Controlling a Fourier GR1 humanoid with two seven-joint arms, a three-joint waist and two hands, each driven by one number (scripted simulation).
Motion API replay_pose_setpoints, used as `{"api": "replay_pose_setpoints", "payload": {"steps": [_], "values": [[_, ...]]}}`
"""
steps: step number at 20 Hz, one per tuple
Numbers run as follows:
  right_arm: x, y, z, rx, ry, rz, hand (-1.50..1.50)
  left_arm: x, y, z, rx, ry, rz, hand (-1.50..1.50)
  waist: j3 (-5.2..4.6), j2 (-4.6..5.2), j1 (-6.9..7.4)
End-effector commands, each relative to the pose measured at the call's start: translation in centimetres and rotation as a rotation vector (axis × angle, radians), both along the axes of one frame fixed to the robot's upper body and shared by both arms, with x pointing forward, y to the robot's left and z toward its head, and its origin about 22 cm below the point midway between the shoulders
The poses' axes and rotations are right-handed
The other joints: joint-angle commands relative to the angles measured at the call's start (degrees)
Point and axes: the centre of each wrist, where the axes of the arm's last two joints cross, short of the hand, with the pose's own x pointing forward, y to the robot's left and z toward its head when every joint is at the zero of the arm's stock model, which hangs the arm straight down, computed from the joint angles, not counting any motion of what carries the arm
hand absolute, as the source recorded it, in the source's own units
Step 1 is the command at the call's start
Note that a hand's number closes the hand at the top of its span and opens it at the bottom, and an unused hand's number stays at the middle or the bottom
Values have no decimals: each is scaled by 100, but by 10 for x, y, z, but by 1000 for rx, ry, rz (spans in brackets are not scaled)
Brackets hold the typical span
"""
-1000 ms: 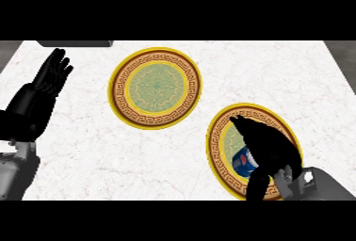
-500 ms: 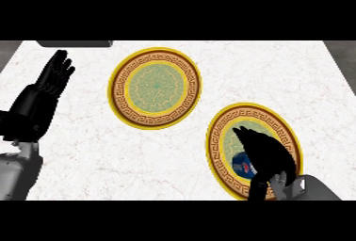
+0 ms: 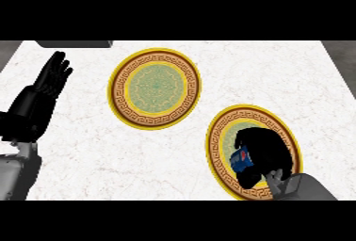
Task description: Pick the can from the plate and place it in the plate
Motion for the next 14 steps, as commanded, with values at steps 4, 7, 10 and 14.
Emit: {"api": "replay_pose_setpoints", "payload": {"steps": [4, 7, 10, 14], "values": [[-27, -57, -34, -107, -45, -572, 150, -8, 15, -2, 5, 17, 79, 0, 30, -51, -442], [-46, -63, -24, -151, -179, -627, 150, -10, 8, 5, 11, 0, 48, 0, 29, -40, -274], [-62, -40, -18, -165, -293, -645, 150, -13, 8, 2, -7, 10, 8, 0, 25, -7, -124], [-90, -12, 10, -89, -403, -578, 150, 6, 3, -8, -4, -13, 14, 0, 24, 32, -134]]}}
